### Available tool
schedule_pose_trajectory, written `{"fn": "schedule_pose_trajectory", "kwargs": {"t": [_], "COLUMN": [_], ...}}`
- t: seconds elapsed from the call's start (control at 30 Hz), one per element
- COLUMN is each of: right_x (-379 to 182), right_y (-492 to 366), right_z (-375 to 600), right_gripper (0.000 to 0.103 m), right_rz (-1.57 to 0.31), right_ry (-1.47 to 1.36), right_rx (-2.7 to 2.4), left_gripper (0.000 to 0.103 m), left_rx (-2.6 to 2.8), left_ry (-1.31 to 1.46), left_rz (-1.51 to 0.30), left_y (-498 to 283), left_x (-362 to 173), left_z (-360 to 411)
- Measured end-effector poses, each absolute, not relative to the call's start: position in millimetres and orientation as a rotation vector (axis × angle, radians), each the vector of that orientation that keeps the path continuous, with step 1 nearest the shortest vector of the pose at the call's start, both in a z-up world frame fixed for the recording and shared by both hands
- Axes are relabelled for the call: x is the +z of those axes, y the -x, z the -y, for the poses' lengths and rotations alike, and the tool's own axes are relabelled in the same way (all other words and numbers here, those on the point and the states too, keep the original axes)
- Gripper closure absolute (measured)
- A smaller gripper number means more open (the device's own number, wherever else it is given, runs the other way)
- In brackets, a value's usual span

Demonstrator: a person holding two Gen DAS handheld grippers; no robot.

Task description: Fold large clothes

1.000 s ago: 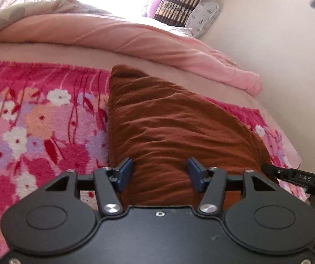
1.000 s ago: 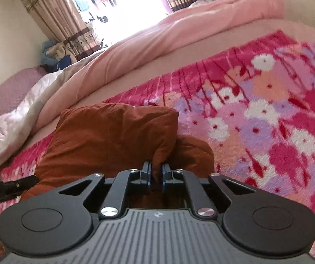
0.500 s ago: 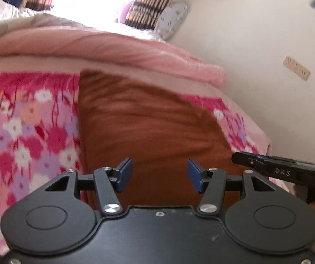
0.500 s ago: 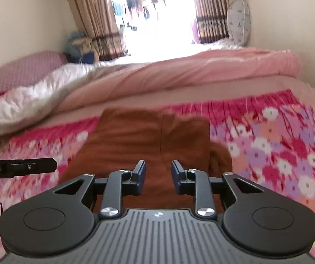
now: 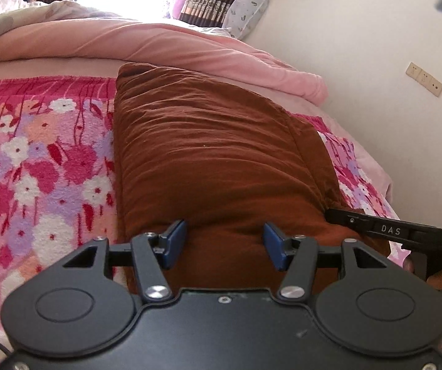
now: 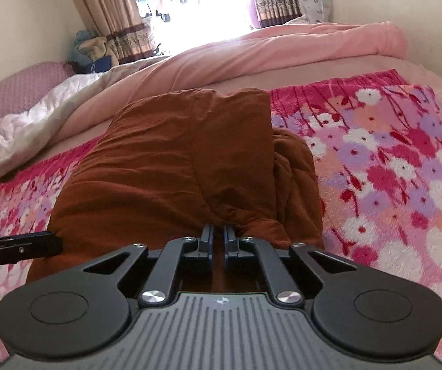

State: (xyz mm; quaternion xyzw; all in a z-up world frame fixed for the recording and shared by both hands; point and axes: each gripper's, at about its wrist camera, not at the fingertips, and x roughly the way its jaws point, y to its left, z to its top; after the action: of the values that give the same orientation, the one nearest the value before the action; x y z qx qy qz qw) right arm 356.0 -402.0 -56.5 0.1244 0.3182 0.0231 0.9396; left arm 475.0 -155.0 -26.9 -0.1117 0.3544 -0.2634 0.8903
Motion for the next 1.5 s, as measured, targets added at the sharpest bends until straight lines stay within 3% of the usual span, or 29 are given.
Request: {"fn": "schedule_pose_trajectory", "kwargs": {"t": [0.17,0.37,0.77,0.97,1.0,1.07,1.13,1.17,1.3,1.5], "right_x": [-44.6,-20.4,-60.2,-56.1,-51.2,-40.8,-31.1,-27.1,-33.2,-89.9], "right_y": [-345.1,-312.4,-321.2,-316.9,-316.1,-314.8,-315.0,-315.6,-337.0,-370.5], "right_z": [400.7,401.1,413.1,415.0,418.3,428.7,442.0,448.8,489.0,544.1], "right_gripper": [0.098,0.084,0.084,0.084,0.08,0.063,0.016,0.007,0.006,0.007], "right_rz": [-0.628,-0.552,-0.612,-0.611,-0.604,-0.578,-0.538,-0.512,-0.53,-0.619], "right_ry": [-0.25,-0.217,-0.245,-0.264,-0.279,-0.325,-0.376,-0.391,-0.517,-0.832], "right_rx": [0.037,0.006,0.009,0.023,0.038,0.093,0.131,0.127,0.174,0.242], "left_gripper": [0.047,0.047,0.046,0.045,0.045,0.044,0.043,0.043,0.042,0.042], "left_rx": [-0.541,-0.57,-0.581,-0.622,-0.616,-0.561,-0.505,-0.483,-0.474,-0.494], "left_ry": [0.236,0.258,0.256,0.271,0.275,0.286,0.31,0.343,0.544,0.734], "left_rz": [-0.72,-0.689,-0.718,-0.727,-0.717,-0.687,-0.667,-0.675,-0.774,-0.879], "left_y": [-465.1,-438.0,-439.3,-443.7,-443.8,-447.6,-456.6,-464.1,-496.3,-526.3], "left_x": [-14.1,-10.3,-48.4,-30.4,-25.1,-17.0,-14.5,-16.8,-43.3,-87.3], "left_z": [146.0,138.1,150.5,138.0,132.5,117.6,99.1,87.7,48.8,25.5]}}
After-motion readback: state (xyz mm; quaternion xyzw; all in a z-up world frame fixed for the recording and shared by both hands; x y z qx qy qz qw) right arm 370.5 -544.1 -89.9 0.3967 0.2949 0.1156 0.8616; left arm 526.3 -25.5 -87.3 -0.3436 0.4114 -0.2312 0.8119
